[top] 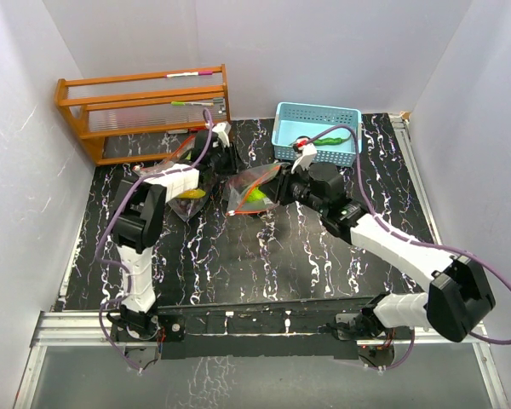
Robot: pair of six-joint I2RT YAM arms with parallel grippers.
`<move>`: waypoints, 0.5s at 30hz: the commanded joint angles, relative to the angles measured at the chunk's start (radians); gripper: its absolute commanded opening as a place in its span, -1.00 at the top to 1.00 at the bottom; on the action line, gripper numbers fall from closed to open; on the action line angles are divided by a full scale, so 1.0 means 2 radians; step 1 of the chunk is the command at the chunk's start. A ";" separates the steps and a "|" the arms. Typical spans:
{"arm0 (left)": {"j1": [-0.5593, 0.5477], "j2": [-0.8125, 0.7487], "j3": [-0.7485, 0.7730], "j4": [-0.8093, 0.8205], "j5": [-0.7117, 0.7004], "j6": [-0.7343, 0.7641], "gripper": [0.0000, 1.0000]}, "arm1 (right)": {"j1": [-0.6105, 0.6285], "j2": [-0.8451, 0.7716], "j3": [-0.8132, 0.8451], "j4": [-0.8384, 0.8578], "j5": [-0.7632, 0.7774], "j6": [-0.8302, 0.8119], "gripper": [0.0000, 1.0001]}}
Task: Open the zip-top bag and remove the fake food
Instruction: Adjust the zipper food storage bag at the center of the board.
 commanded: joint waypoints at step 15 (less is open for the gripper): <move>-0.039 -0.036 -0.074 0.025 -0.028 0.023 1.00 | 0.002 0.030 -0.031 0.044 0.073 -0.021 0.61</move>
